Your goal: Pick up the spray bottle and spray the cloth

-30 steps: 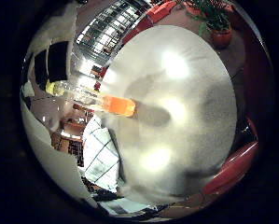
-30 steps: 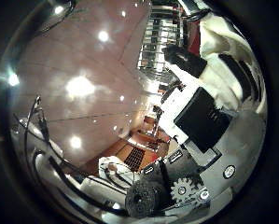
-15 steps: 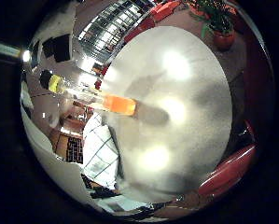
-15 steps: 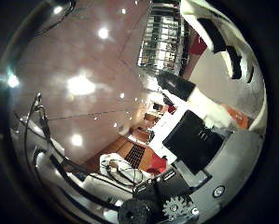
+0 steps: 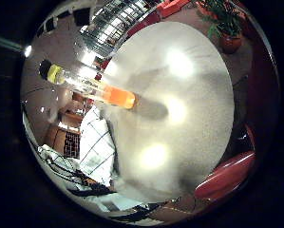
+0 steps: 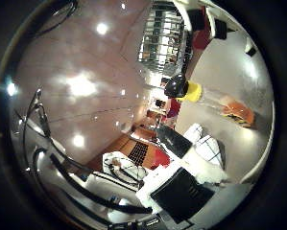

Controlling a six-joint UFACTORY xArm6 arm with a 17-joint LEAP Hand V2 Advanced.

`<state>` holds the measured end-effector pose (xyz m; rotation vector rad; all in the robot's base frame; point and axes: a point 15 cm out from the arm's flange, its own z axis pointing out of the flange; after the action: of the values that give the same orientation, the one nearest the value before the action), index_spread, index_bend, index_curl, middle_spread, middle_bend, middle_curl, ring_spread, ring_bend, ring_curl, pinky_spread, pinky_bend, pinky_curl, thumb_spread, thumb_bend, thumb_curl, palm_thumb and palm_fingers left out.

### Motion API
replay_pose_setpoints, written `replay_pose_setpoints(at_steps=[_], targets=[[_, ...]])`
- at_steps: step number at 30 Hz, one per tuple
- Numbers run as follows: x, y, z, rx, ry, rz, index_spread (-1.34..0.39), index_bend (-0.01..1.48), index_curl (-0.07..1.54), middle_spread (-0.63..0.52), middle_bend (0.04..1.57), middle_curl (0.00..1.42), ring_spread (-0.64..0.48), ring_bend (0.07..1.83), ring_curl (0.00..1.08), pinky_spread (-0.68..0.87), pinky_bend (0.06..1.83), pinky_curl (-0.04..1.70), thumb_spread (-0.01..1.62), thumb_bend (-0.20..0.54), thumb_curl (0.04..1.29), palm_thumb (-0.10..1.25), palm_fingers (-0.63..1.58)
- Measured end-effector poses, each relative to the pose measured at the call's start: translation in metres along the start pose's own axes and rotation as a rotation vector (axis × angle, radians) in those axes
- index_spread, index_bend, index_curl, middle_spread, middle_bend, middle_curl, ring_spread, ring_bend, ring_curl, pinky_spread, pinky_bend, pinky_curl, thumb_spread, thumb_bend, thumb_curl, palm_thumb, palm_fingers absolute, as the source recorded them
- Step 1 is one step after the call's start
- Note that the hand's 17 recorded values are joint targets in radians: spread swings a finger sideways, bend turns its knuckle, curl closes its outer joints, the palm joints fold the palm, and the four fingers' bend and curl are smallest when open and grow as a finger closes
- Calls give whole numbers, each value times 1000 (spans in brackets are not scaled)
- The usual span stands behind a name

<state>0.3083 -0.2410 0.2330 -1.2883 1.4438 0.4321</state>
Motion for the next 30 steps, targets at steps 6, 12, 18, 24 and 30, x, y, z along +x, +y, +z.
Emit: replay_pose_setpoints(at_steps=[6,12,18,24,30], targets=[[-2,-4,12,-32,-4,-12,-341,170,410,-6,384,403,7,695,339,276,472,623,1009,-29,331,626,136],[-6,-9,29,-72,-14,-25,-333,160,350,11,335,366,51,617,293,351,425,524,990,-28,317,603,157],[-7,-14,47,-109,-13,-36,-319,153,308,12,311,350,69,597,273,367,418,458,986,-27,314,595,178],[-4,-21,66,-142,5,-55,-291,156,289,18,303,345,75,583,260,367,412,408,985,-26,312,597,195],[-4,-28,95,-186,17,-69,-252,155,281,31,302,344,92,579,251,363,409,371,983,-27,309,599,216]])
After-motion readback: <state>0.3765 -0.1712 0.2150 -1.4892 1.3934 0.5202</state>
